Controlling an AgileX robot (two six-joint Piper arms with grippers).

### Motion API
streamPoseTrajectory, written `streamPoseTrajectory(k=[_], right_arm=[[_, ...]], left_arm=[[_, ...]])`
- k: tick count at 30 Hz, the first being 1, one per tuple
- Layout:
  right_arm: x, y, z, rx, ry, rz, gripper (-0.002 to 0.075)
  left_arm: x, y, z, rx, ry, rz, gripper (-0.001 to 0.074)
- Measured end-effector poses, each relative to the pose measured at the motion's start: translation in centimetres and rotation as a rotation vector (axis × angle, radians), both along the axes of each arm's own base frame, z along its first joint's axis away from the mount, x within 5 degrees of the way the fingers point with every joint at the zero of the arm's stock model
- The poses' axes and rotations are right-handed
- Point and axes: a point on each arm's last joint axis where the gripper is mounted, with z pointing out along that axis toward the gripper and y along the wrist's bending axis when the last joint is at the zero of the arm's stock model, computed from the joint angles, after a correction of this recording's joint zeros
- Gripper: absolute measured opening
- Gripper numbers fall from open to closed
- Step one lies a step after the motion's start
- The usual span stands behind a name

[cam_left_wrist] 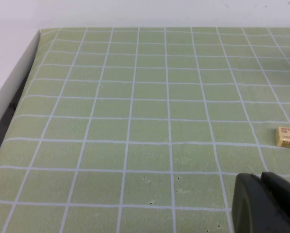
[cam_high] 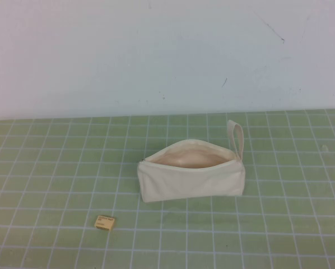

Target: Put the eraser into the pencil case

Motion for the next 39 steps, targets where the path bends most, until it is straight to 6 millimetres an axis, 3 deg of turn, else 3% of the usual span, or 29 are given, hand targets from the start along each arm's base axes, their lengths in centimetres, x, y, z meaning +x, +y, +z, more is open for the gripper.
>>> streamPoseTrajectory(k=[39], right_arm=[[0.00, 0.01, 0.00, 0.002, 0.000, 0.000, -0.0001]], left_arm=[[0.02, 0.00, 0.05, 0.033, -0.007, -0.010, -0.0001]])
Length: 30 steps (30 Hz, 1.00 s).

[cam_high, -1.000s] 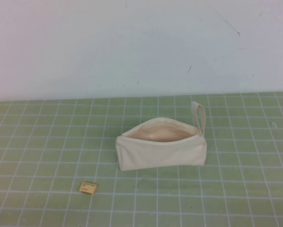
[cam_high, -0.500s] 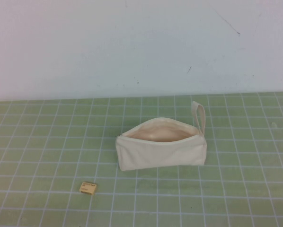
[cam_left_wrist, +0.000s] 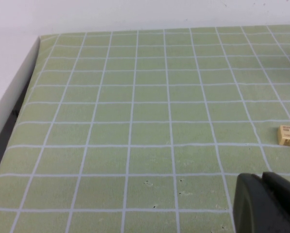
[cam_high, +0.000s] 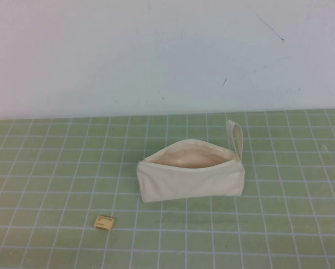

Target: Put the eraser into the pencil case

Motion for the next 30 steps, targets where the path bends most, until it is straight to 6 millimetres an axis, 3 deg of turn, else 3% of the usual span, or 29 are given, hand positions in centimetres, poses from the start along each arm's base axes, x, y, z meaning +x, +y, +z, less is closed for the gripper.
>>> streamPoseTrajectory(k=[14, 22, 30], right_arm=[[0.0, 0.0, 0.0, 0.000, 0.000, 0.000, -0.0001], [0.0, 0.0, 0.0, 0.000, 0.000, 0.000, -0.0001], [0.0, 0.0, 0.0, 0.000, 0.000, 0.000, -0.0001]], left_arm=[[0.2, 0.0, 0.4, -0.003, -0.064, 0.000, -0.0001], [0.0, 0.0, 5.2, -0.024, -0.602, -0.002, -0.0001], [-3.0, 0.2, 9.6, -0.043, -1.193, 0.013, -0.0001]])
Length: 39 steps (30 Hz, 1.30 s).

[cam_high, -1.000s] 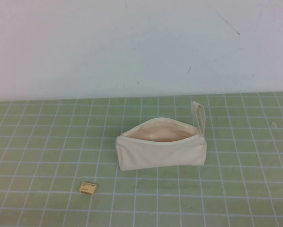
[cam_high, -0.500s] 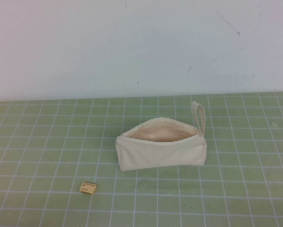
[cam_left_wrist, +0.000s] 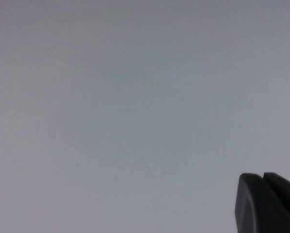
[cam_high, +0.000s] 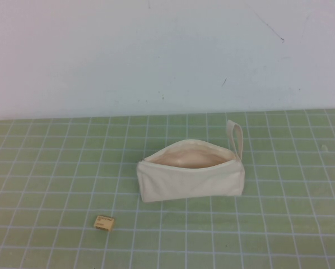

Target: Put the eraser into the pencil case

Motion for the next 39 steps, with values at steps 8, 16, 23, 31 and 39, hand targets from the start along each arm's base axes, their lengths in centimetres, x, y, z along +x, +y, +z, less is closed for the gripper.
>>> streamPoseTrajectory(k=[8, 16, 23, 31, 39], right_arm=[[0.0, 0.0, 0.0, 0.000, 0.000, 0.000, -0.0001], [0.0, 0.0, 0.0, 0.002, 0.000, 0.000, -0.0001], [0.0, 0.0, 0.0, 0.002, 0.000, 0.000, -0.0001], [0.0, 0.0, 0.0, 0.002, 0.000, 0.000, -0.0001], [0.0, 0.0, 0.0, 0.002, 0.000, 0.000, -0.0001]], left_arm=[[-0.7, 0.5, 4.4, -0.029, 0.111, 0.044, -0.0001], [0.4, -0.3, 11.8, 0.073, 0.546, 0.001, -0.0001], [8.4, -1.2, 9.2, 0.133, 1.279, -0.079, -0.0001], [16.1, -2.9, 3.9, 0.176, 1.695, -0.273, -0.0001], [22.8, -5.5, 0.7, 0.249, 1.854, -0.402, -0.0001]])
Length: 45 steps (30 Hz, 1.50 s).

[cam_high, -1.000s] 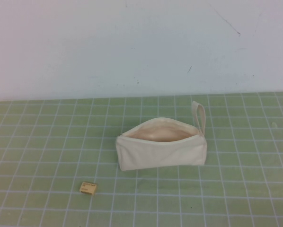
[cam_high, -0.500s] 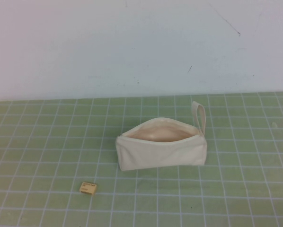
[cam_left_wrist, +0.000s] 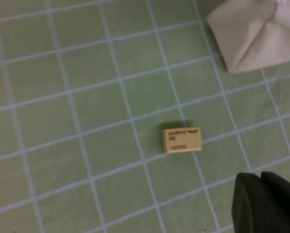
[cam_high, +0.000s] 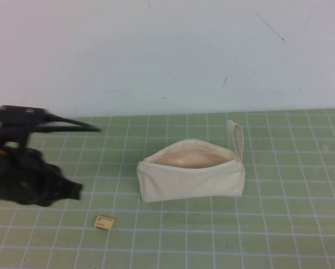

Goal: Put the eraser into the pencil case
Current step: Pick up the eraser from the table

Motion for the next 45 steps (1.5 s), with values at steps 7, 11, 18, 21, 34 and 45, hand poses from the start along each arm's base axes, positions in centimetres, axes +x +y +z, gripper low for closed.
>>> streamPoseTrajectory(k=[7, 11, 18, 21, 34, 45], right_arm=[[0.0, 0.0, 0.0, 0.000, 0.000, 0.000, -0.0001], [0.0, 0.0, 0.0, 0.000, 0.000, 0.000, -0.0001], [0.0, 0.0, 0.0, 0.000, 0.000, 0.000, -0.0001], [0.0, 0.0, 0.0, 0.000, 0.000, 0.000, -0.0001], [0.0, 0.0, 0.0, 0.000, 0.000, 0.000, -0.0001], [0.0, 0.0, 0.0, 0.000, 0.000, 0.000, -0.0001]], left_arm=[[2.8, -4.6, -3.9, 0.182, 0.121, -0.130, 0.0041], [4.4, -5.9, -5.8, 0.203, 0.181, -0.124, 0.0228], [7.2, -6.8, -8.4, 0.199, 0.266, -0.038, 0.0462], [8.0, -7.0, -9.4, 0.216, 0.295, -0.036, 0.0460], [8.4, -7.1, -12.5, 0.254, 0.399, -0.036, 0.0300], [10.1, -7.6, -8.3, 0.303, 0.433, -0.103, 0.0288]])
